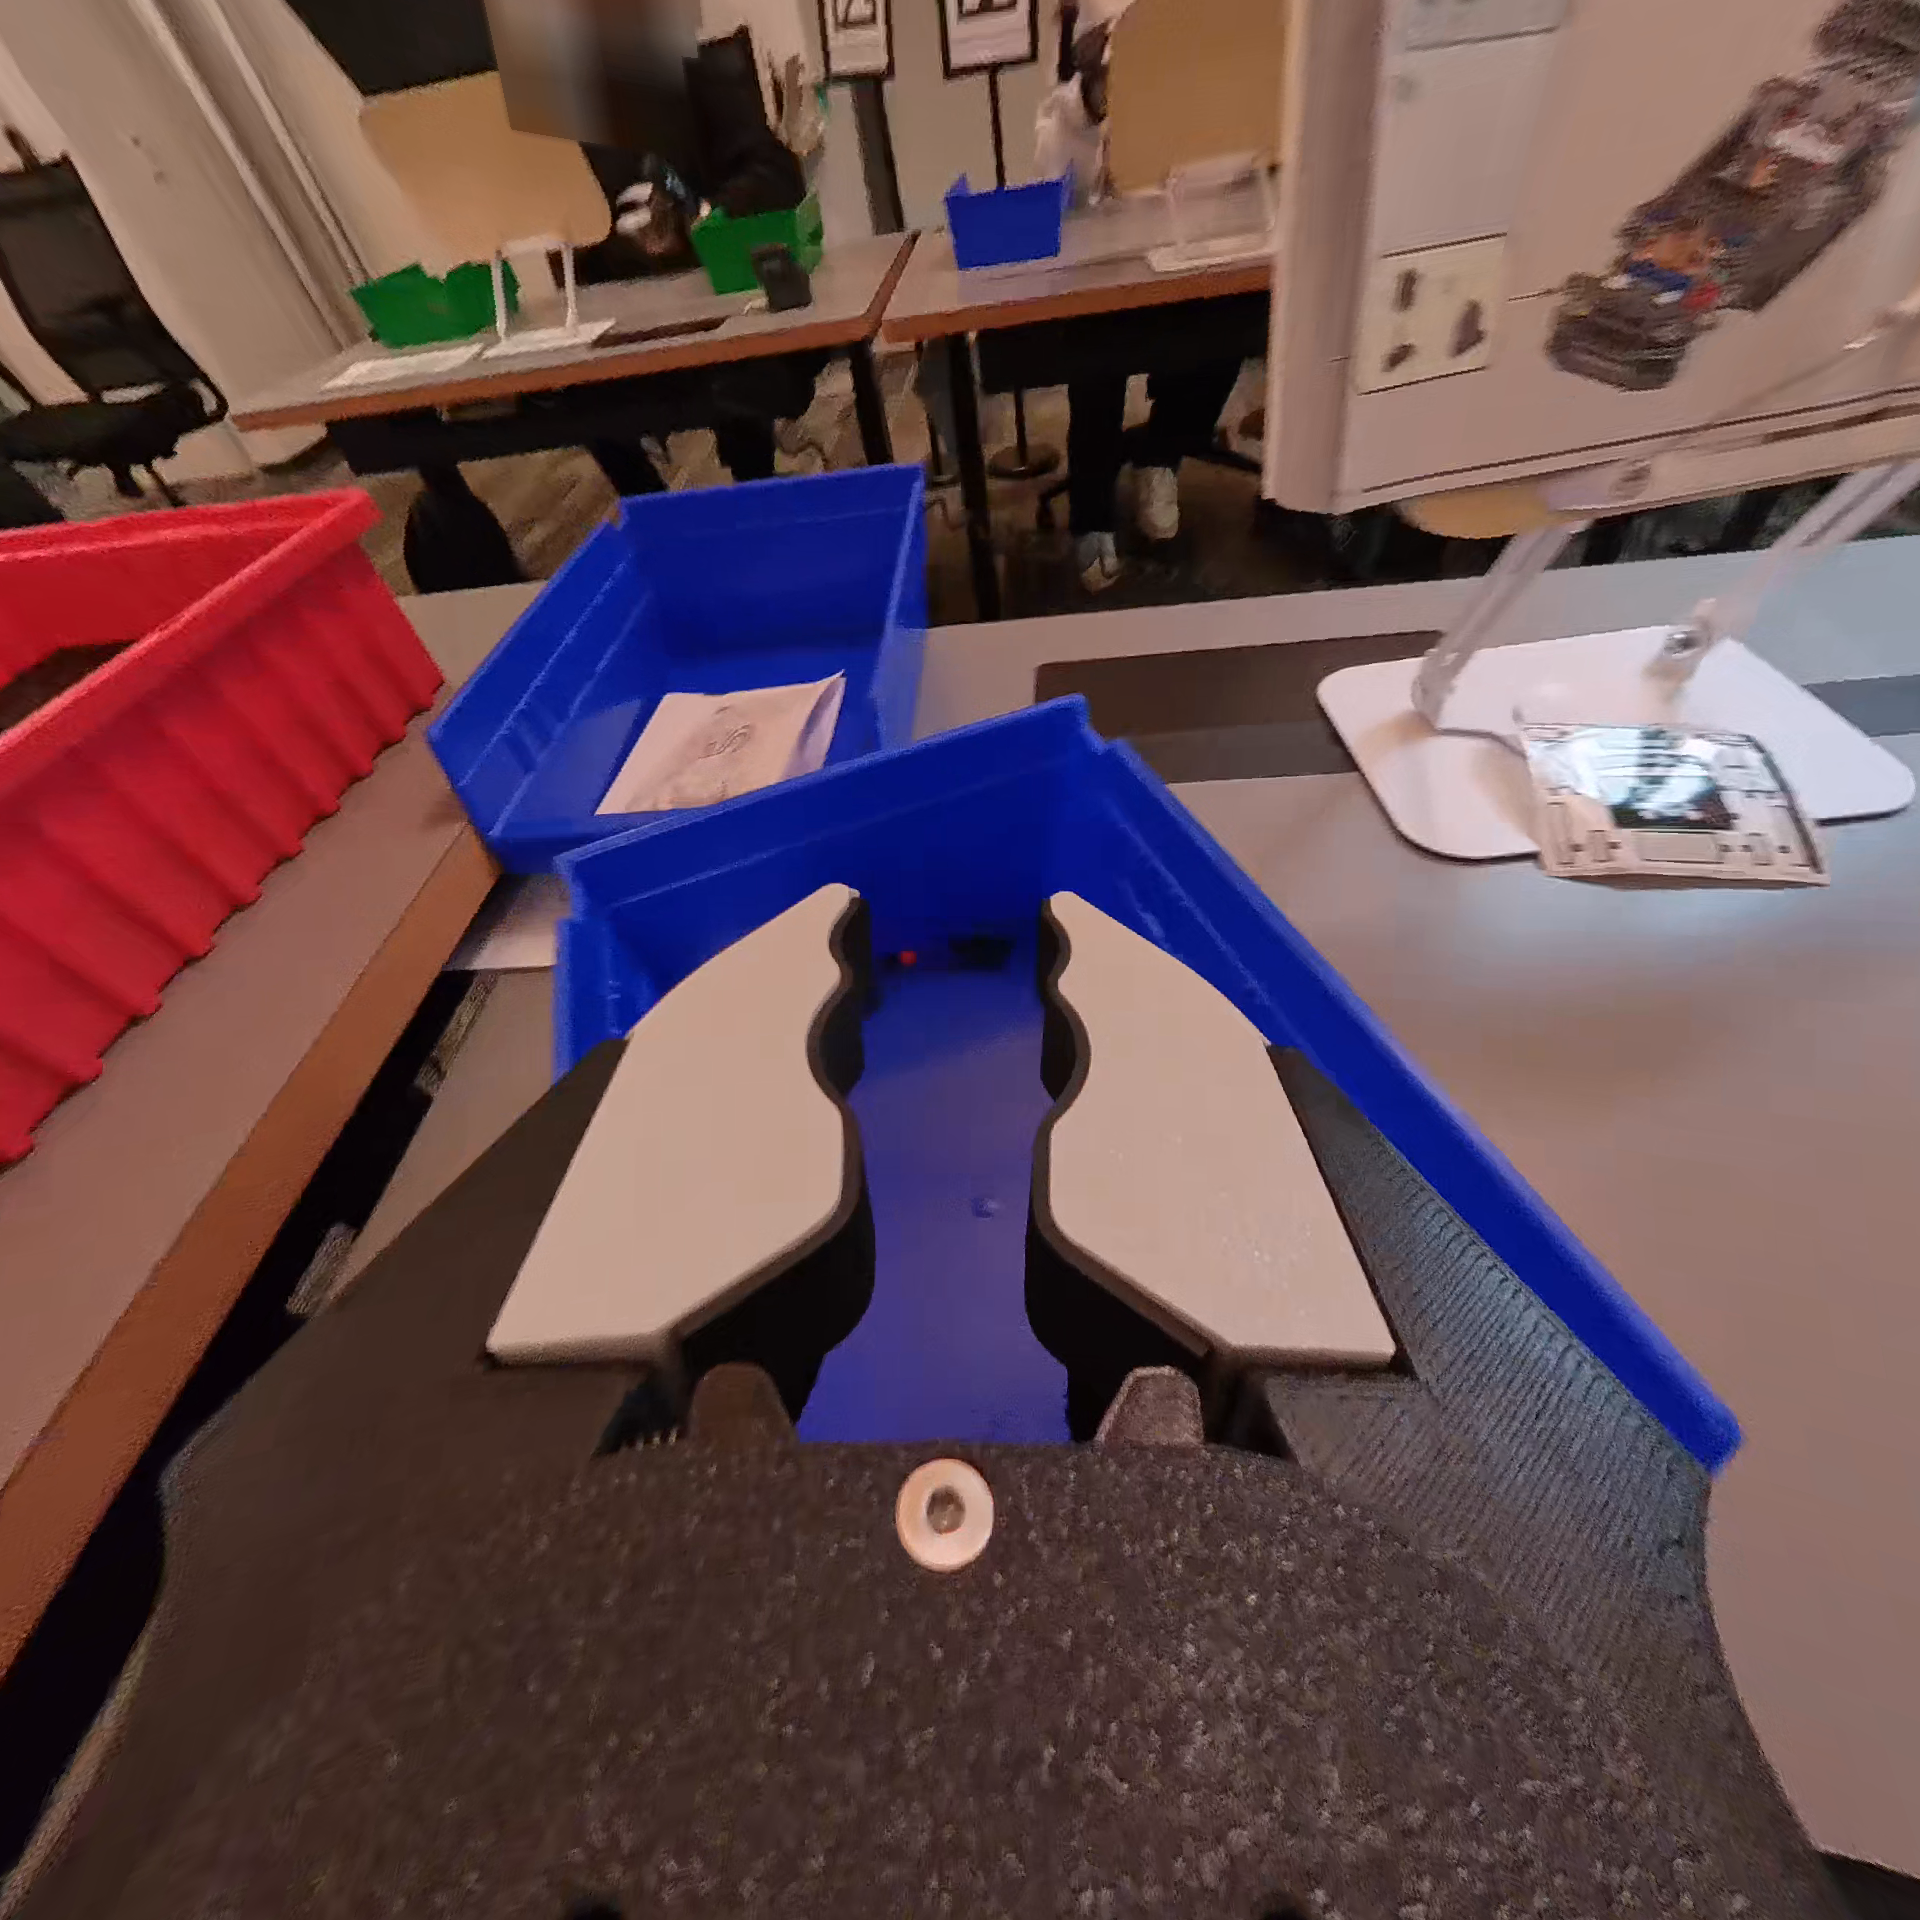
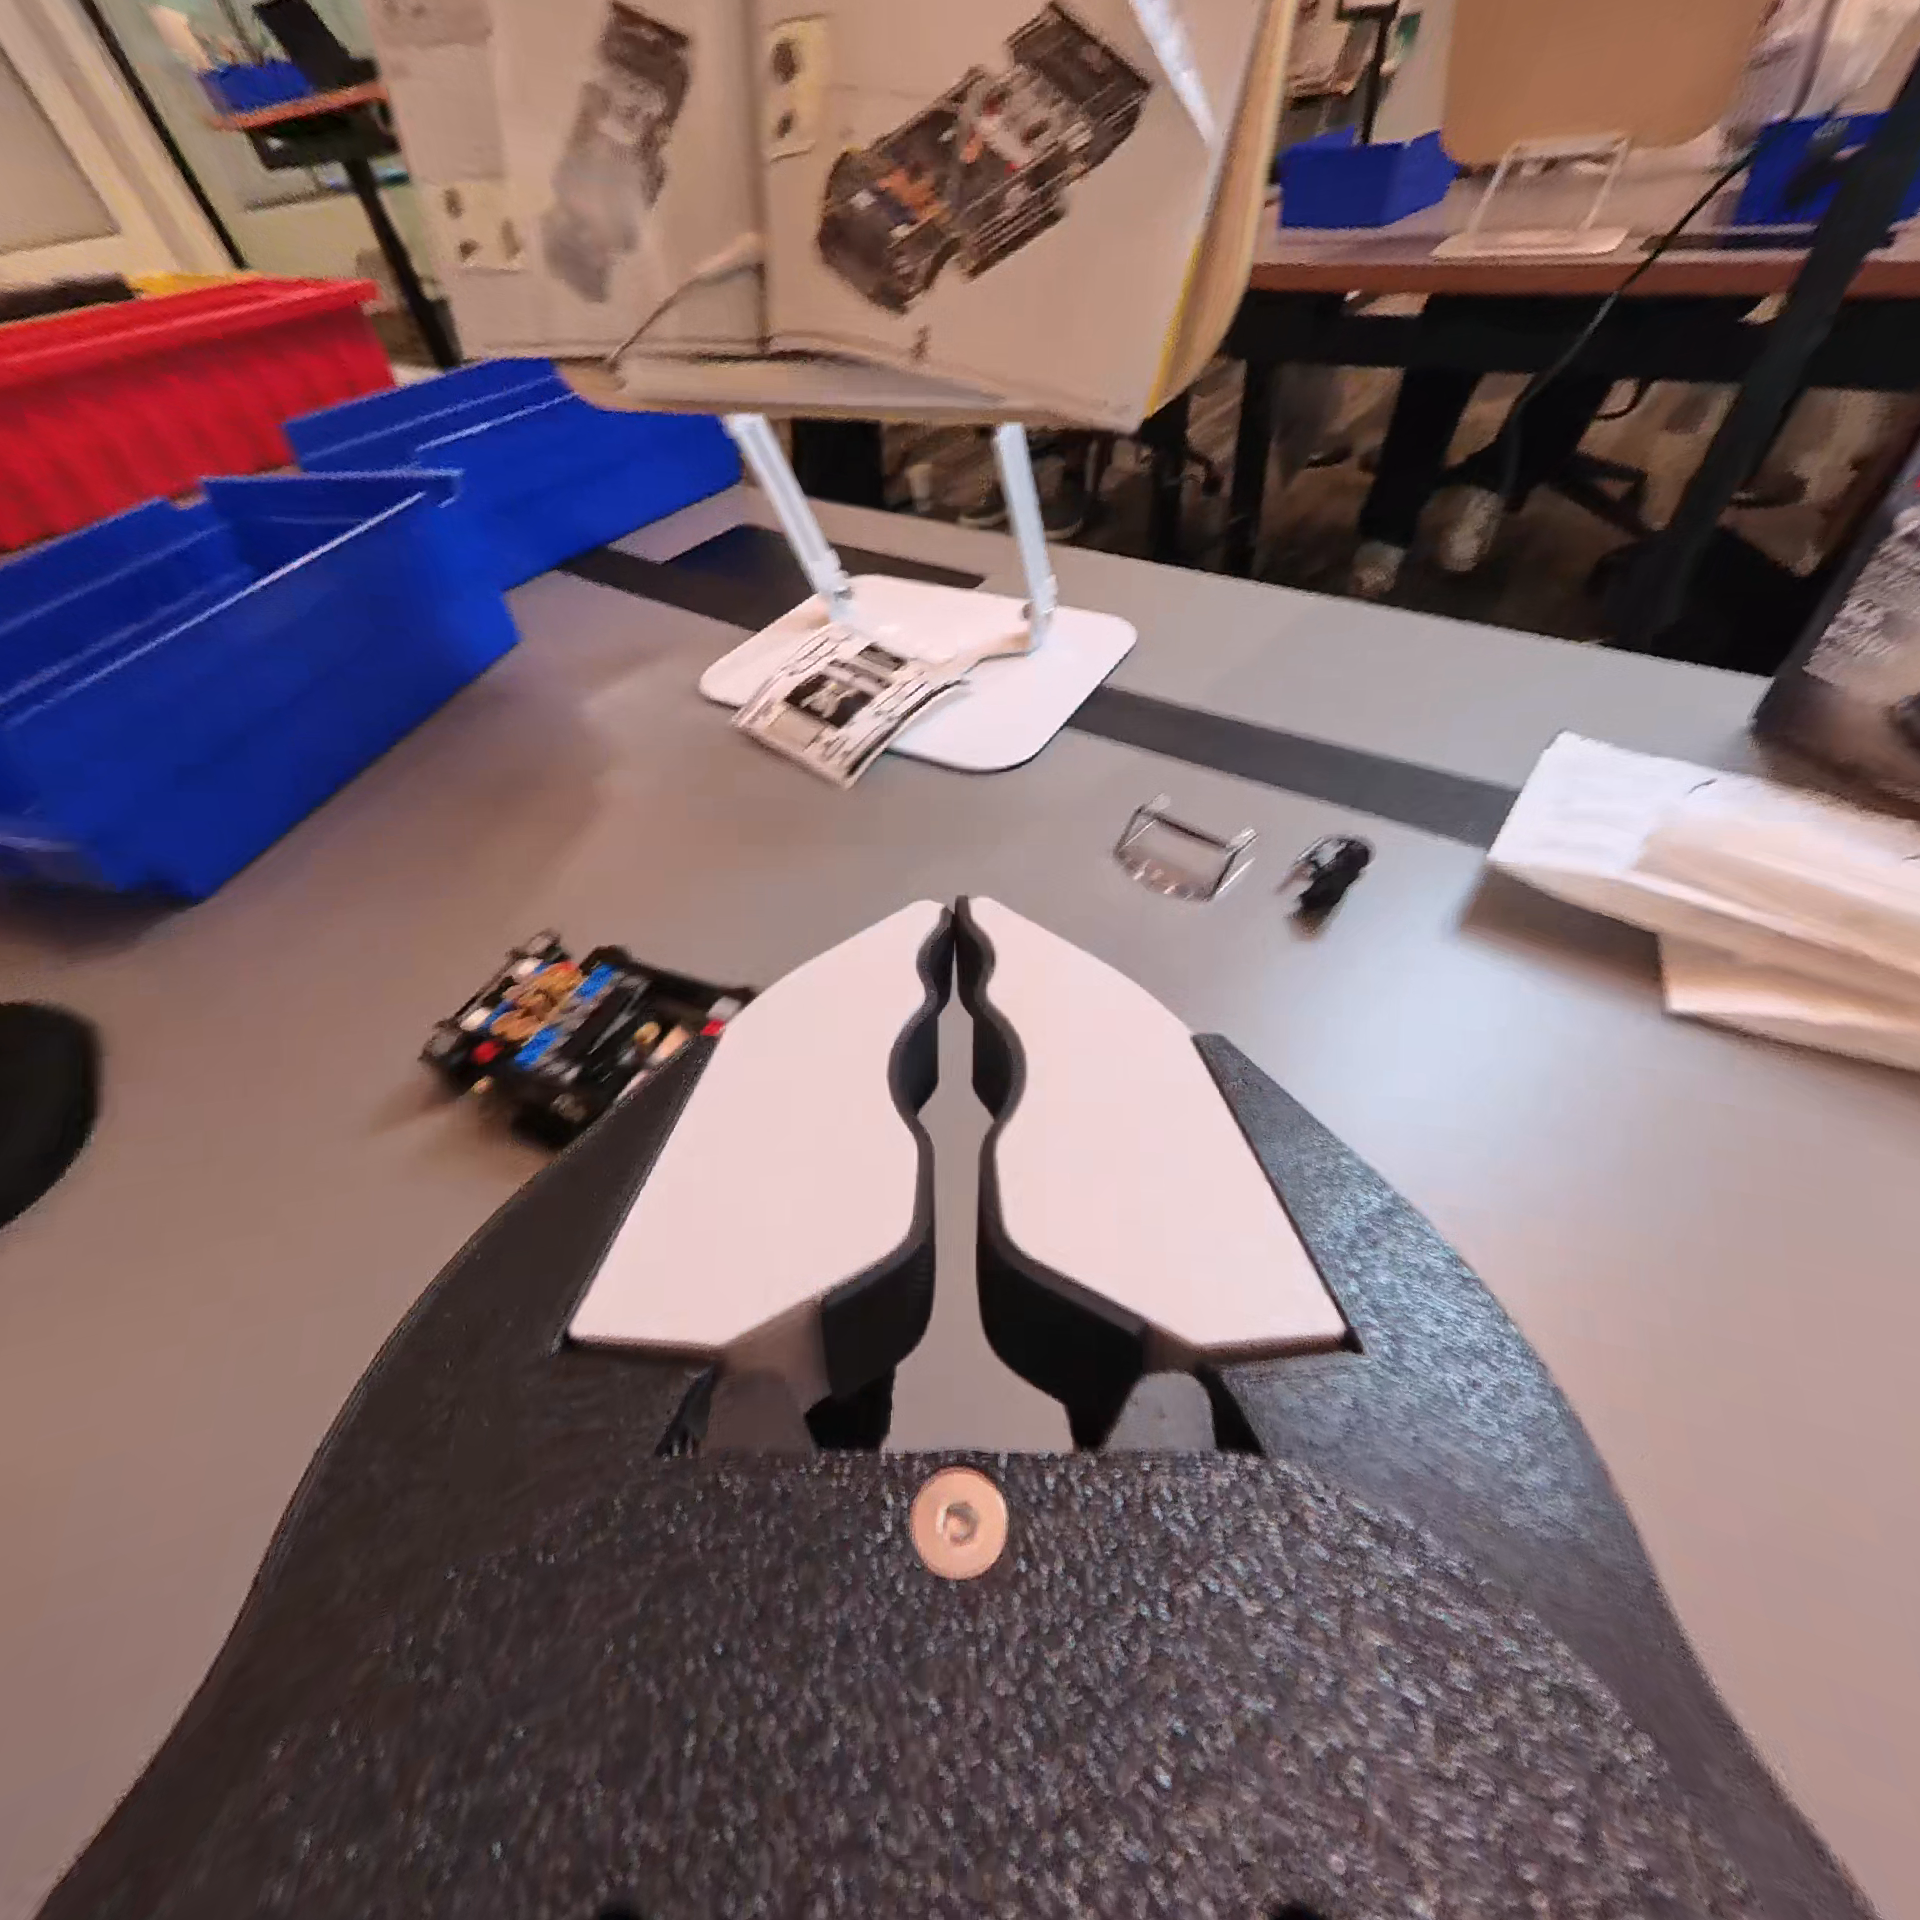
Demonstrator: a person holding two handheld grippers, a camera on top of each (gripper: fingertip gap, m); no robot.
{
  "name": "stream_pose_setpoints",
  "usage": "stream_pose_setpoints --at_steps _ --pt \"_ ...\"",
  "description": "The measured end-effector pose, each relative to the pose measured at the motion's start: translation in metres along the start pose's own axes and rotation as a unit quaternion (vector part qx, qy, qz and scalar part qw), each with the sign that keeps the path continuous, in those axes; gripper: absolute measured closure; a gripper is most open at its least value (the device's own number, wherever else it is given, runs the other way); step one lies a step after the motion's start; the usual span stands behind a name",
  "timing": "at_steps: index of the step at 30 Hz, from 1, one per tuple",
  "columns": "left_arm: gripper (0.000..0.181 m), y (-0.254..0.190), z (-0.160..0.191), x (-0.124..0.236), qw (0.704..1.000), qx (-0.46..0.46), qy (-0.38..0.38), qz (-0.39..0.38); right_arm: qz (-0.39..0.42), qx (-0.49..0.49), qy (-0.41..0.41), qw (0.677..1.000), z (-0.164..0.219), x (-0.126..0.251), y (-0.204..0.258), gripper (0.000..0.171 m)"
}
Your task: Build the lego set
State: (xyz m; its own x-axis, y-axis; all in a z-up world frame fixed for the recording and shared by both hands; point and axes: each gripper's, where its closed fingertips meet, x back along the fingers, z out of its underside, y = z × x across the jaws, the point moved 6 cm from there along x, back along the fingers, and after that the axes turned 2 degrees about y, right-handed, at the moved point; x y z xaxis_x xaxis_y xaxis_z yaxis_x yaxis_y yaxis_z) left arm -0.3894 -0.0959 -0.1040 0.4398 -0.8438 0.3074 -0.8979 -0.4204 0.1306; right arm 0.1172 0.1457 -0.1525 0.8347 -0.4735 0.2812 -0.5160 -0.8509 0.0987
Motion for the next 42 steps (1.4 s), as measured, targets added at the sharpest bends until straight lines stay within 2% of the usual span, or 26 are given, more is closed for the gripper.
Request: stream_pose_setpoints --at_steps 3,7,13,18,23,26,32,37,42 --pt "0.15 0.02 -0.005 -0.015 0.998 -0.029 0.055 -0.011 -0.016 0.012 0.002 1.0 0.014 0.012 0.02 0.171" --pt "0.145 0.034 0.001 -0.053 0.982 -0.061 0.181 0.008 -0.018 0.024 -0.028 0.999 0.022 0.018 0.023 0.171" --pt "0.141 0.037 0.042 -0.118 0.946 -0.008 0.321 0.039 -0.03 -0.003 -0.043 0.999 0.024 0.021 0.019 0.171" --pt "0.138 0.045 0.076 -0.156 0.921 0.011 0.389 0.006 -0.032 -0.003 -0.045 0.998 0.028 0.025 0.019 0.171" --pt "0.143 0.051 0.096 -0.172 0.906 0.013 0.422 -0.011 -0.033 0.002 -0.045 0.998 0.03 0.025 0.018 0.171" --pt "0.164 0.055 0.099 -0.175 0.911 0.011 0.411 -0.007 -0.041 -0.003 -0.042 0.998 0.032 0.024 0.018 0.171" --pt "0.164 0.05 0.086 -0.165 0.93 -0.008 0.369 0.008 -0.051 0.004 -0.031 0.998 0.035 0.02 0.023 0.171" --pt "0.164 0.029 0.034 -0.137 0.962 -0.007 0.268 0.059 -0.056 0.009 -0.028 0.998 0.036 0.017 0.027 0.171" --pt "0.165 -0.026 -0.031 -0.089 0.975 -0.08 0.154 0.139 -0.058 0.019 -0.028 0.998 0.037 0.014 0.032 0.171"
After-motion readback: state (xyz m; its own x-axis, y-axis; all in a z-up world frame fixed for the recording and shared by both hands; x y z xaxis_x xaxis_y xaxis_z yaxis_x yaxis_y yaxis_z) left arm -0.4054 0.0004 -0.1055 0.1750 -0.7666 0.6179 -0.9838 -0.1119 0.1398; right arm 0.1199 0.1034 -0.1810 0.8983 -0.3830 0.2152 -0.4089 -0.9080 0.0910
